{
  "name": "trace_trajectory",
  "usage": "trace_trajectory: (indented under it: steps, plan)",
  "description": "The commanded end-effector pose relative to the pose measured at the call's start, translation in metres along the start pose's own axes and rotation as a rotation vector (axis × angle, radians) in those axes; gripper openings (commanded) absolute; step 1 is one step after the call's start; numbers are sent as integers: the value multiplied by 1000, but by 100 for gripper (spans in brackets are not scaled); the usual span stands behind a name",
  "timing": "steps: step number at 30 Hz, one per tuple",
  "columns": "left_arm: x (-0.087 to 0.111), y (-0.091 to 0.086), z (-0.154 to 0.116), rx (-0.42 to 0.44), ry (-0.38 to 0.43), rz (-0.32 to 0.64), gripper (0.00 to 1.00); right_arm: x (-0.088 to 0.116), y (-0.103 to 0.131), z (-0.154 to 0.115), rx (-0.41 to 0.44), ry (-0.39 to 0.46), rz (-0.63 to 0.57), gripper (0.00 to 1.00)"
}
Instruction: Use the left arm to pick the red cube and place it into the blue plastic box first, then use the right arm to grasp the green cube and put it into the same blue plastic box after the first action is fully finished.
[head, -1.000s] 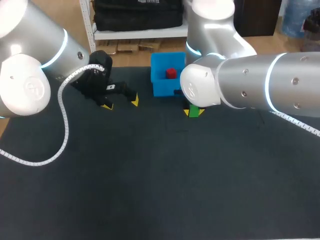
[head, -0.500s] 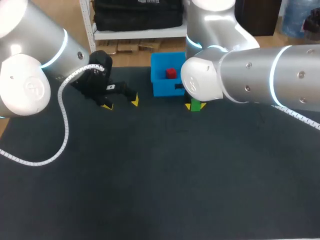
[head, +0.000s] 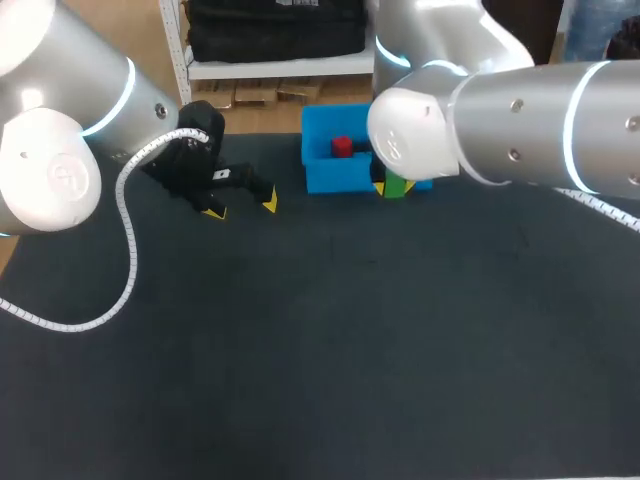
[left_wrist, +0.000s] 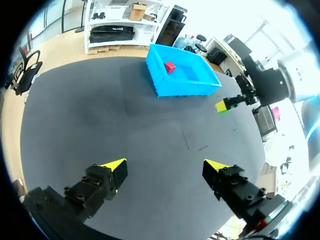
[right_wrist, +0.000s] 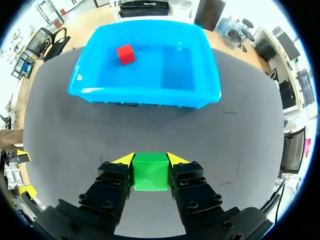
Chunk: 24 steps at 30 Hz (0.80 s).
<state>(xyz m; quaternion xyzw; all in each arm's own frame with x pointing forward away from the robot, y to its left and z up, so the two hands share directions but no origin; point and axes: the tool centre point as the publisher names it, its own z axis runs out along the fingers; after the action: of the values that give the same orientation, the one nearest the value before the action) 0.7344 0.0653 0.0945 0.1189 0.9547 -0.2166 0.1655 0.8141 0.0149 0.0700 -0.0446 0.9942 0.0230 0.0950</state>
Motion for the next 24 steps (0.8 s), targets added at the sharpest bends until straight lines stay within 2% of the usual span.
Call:
trace_trajectory:
  steps: [1,24]
  plan:
    - [-1,1,1,3,0,1,100,9,-4,-14,-3,-26,-1,0]
    - [-1,1,1,3,0,1,100,0,-8,-70,-60,-118,-41,0]
